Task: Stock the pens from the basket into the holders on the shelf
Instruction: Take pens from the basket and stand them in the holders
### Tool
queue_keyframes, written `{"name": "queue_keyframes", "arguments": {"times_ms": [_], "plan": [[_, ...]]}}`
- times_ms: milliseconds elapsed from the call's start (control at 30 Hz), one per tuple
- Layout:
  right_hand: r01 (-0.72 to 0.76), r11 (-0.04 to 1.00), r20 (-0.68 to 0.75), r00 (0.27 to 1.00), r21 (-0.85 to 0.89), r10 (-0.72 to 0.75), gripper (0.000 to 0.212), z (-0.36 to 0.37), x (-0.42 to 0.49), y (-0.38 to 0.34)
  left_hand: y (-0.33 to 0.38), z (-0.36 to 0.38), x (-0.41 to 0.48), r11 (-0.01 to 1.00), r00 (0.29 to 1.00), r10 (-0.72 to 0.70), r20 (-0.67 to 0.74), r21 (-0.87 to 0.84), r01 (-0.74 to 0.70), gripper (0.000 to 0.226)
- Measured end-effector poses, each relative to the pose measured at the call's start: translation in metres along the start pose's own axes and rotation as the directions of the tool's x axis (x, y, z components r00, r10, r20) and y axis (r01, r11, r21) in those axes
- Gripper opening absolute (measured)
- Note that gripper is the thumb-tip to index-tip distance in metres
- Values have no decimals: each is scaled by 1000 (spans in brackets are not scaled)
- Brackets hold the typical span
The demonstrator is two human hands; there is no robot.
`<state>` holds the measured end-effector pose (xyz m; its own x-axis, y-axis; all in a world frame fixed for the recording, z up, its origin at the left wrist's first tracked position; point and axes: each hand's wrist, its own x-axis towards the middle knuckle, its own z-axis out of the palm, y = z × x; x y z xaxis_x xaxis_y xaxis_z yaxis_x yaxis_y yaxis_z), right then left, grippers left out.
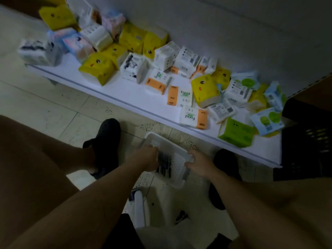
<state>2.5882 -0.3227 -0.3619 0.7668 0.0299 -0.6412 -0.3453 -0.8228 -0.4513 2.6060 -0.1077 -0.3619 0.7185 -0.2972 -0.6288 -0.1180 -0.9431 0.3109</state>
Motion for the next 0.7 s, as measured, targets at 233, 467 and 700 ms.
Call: {"name": "queue_keyframes", "arguments": {"times_ms": [233, 467, 700], "plan": [[-98, 994, 147, 985, 47, 90, 53, 43, 45, 8, -5, 31, 29, 995, 996, -47, 74, -87, 53, 31], [-187, 980, 253, 953, 65, 165, 46, 76, 70, 29, -8, 74, 66, 965, 970, -99, 223, -218, 148, 28], [-245, 965, 298, 932, 94, 207, 42, 84, 96, 40, -11, 97, 104, 946, 949, -114, 293, -259, 194, 43]]}}
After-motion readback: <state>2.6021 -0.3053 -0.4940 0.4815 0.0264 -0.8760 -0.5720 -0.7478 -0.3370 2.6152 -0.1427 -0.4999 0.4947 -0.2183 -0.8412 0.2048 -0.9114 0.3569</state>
